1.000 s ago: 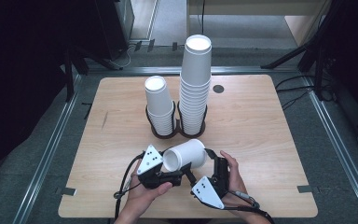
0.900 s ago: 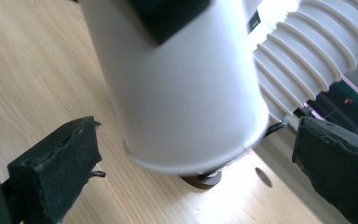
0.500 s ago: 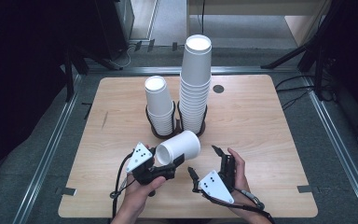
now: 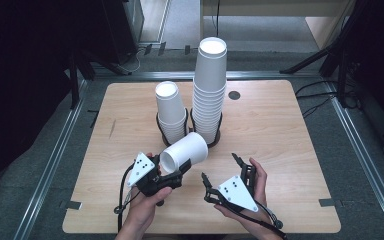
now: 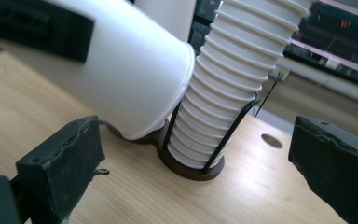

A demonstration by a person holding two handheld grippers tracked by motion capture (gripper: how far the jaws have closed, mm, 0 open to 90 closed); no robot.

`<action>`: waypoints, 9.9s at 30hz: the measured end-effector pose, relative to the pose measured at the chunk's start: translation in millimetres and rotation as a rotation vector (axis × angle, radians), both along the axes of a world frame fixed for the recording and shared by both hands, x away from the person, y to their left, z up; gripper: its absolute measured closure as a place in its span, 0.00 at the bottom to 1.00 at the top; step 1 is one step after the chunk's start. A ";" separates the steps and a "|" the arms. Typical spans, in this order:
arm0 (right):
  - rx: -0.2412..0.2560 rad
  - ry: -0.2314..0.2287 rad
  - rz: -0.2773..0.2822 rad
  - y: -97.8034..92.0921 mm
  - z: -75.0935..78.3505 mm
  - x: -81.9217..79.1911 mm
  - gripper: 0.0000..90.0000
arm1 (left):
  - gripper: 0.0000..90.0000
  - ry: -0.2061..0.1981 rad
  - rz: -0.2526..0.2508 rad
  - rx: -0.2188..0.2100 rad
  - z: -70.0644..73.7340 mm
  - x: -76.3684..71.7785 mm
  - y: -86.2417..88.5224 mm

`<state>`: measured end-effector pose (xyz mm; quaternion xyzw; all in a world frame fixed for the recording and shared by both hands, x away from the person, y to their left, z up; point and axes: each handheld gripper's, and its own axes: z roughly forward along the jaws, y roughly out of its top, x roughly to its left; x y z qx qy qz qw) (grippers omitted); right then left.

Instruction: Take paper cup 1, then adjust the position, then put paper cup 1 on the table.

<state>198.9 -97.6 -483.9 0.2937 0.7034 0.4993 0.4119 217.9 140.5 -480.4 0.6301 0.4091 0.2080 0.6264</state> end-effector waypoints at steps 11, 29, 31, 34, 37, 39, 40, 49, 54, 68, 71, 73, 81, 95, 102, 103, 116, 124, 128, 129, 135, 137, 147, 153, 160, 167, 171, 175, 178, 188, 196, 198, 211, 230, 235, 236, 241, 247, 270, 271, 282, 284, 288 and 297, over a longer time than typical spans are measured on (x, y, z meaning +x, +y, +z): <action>0.442 0.313 -0.038 -18.2 20.0 9.3 0.05 | 0.24 -0.078 0.016 -0.054 -2.8 -2.0 -5.2; 0.893 0.602 -0.054 -21.7 33.5 13.4 0.01 | 0.24 -0.143 0.020 -0.069 -6.6 -5.2 -18.3; 0.933 0.614 -0.064 -19.6 33.8 11.5 0.01 | 0.24 -0.147 0.021 -0.074 -6.7 -5.4 -19.2; 0.993 0.648 -0.069 -17.5 31.8 11.3 0.01 | 0.24 -0.156 0.018 -0.069 -7.1 -6.3 -20.7; 1.062 0.691 -0.081 -16.8 29.3 13.6 0.01 | 0.24 -0.167 0.014 -0.068 -7.4 -7.1 -21.5; 1.118 0.730 -0.088 -16.2 27.6 15.7 0.01 | 0.24 -0.169 0.019 -0.066 -7.2 -7.3 -22.2; 1.147 0.749 -0.088 -15.8 26.4 16.8 0.01 | 0.24 -0.170 0.021 -0.066 -7.3 -7.4 -22.4; 1.311 0.876 -0.130 -10.3 23.0 18.6 0.00 | 0.24 -0.177 0.012 -0.056 -9.2 -8.4 -27.4; 1.410 0.933 -0.117 -6.0 22.7 21.6 0.00 | 0.24 -0.187 0.002 -0.045 -10.0 -10.0 -31.1; 1.544 1.096 -0.102 -3.0 13.2 35.2 0.00 | 0.24 -0.195 -0.023 -0.031 -10.9 -12.1 -35.7; 1.554 1.113 -0.097 -3.1 12.5 40.2 0.00 | 0.24 -0.194 -0.028 -0.027 -11.5 -12.4 -37.0; 1.559 1.116 -0.094 -3.0 12.0 41.3 0.00 | 0.24 -0.194 -0.030 -0.025 -11.7 -12.3 -37.2; 1.585 1.162 -0.067 -1.9 7.4 52.1 0.00 | 0.24 -0.195 -0.044 -0.020 -12.4 -13.2 -38.8; 1.605 1.212 -0.036 -1.3 1.9 60.4 0.08 | 0.24 -0.196 -0.069 -0.020 -13.3 -12.3 -37.4; 1.618 1.178 -0.035 0.4 -1.7 59.0 0.15 | 0.21 -0.175 -0.076 -0.008 -13.2 -9.3 -32.5; 1.621 1.171 -0.034 0.6 -1.9 58.9 0.15 | 0.20 -0.187 -0.079 0.003 -13.4 -9.6 -31.9; 1.611 0.983 -0.044 -3.9 3.5 58.2 0.16 | 0.03 -0.066 -0.087 0.035 -8.5 -6.3 -23.3; 1.490 0.787 -0.092 -9.9 8.5 57.5 0.17 | 0.03 -0.033 -0.094 0.045 -7.0 -5.4 -19.5; 1.362 0.672 -0.133 -12.2 12.6 56.8 0.17 | 0.03 -0.031 -0.097 0.039 -6.4 -5.4 -17.4; 1.342 0.647 -0.133 -12.9 13.7 56.3 0.17 | 0.03 -0.031 -0.098 0.041 -6.1 -5.5 -16.9; 1.041 0.357 -0.247 -16.1 24.6 50.0 0.17 | 0.03 -0.029 -0.098 0.034 -5.9 -4.9 -14.9; 0.950 0.278 -0.265 -16.6 27.5 47.9 0.17 | 0.03 -0.028 -0.100 0.026 -5.9 -4.8 -14.1; 0.672 0.121 -0.275 -14.3 33.3 46.4 0.16 | 0.03 -0.011 -0.098 0.023 -7.0 -2.9 -11.6; 0.567 0.067 -0.256 -14.7 36.7 46.2 0.16 | 0.03 -0.005 -0.103 0.025 -7.8 -2.9 -11.1; 0.551 0.037 -0.283 -27.8 43.1 54.5 0.16 | 0.03 -0.005 -0.103 0.022 -7.4 -2.6 -9.9; 0.515 -0.014 -0.313 -44.1 48.2 67.8 0.17 | 0.03 0.000 -0.101 0.022 -8.0 -2.7 -8.9; 0.512 -0.044 -0.322 -55.0 48.8 77.7 0.17 | 0.03 0.003 -0.100 0.023 -8.2 -2.5 -9.4; 0.513 -0.051 -0.328 -67.3 48.7 88.6 0.17 | 0.03 0.003 -0.098 0.026 -9.0 -2.2 -9.3; 0.497 -0.058 -0.334 -72.9 47.1 94.7 0.17 | 0.03 0.005 -0.097 0.026 -9.5 -1.9 -8.8; 0.398 -0.101 -0.360 -90.8 30.4 127.2 0.16 | 0.03 0.011 -0.092 0.022 -10.6 -0.4 -7.1; 0.368 -0.073 -0.410 -103.4 14.1 151.7 0.16 | 0.03 0.017 -0.089 0.022 -12.1 0.4 -6.9; 0.378 -0.058 -0.415 -105.9 9.9 156.7 0.16 | 0.03 0.017 -0.089 0.023 -12.3 0.4 -6.7; 0.379 -0.040 -0.423 -112.1 -10.4 176.5 0.16 | 0.03 0.018 -0.085 0.027 -13.5 0.9 -7.1; 0.311 0.011 -0.459 -120.1 -40.9 198.1 0.15 | 0.03 0.024 -0.084 0.030 -14.9 1.5 -7.4; 0.289 0.026 -0.466 -119.7 -44.9 199.2 0.14 | 0.03 0.026 -0.084 0.032 -15.4 1.8 -7.8; 0.293 0.028 -0.468 -119.9 -45.3 199.2 0.14 | 0.03 0.026 -0.085 0.032 -15.5 1.7 -7.9; 0.295 0.037 -0.478 -121.1 -47.8 198.7 0.13 | 0.03 0.026 -0.085 0.032 -15.4 1.4 -8.6; 0.286 0.051 -0.478 -121.6 -50.0 197.6 0.13 | 0.03 0.028 -0.087 0.036 -15.8 1.4 -9.1; 0.289 0.098 -0.447 -119.8 -52.1 190.5 0.00 | 0.03 0.022 -0.089 0.029 -14.1 0.2 -9.0; 0.288 0.101 -0.446 -119.9 -52.0 189.4 0.00 | 0.03 0.023 -0.089 0.029 -14.2 0.3 -9.0; 0.242 0.112 -0.411 -121.0 -49.4 174.0 0.00 | 0.03 0.028 -0.093 0.033 -15.8 1.0 -11.1; 0.241 0.124 -0.407 -121.8 -48.4 168.3 0.00 | 0.03 0.029 -0.093 0.034 -16.1 1.4 -11.0; 0.247 0.130 -0.398 -124.6 -47.3 159.8 0.00 | 0.03 0.030 -0.091 0.033 -16.1 1.4 -11.1; 0.302 0.142 -0.391 -133.5 -36.8 136.1 0.00 | 0.03 0.035 -0.080 0.028 -16.0 2.3 -11.1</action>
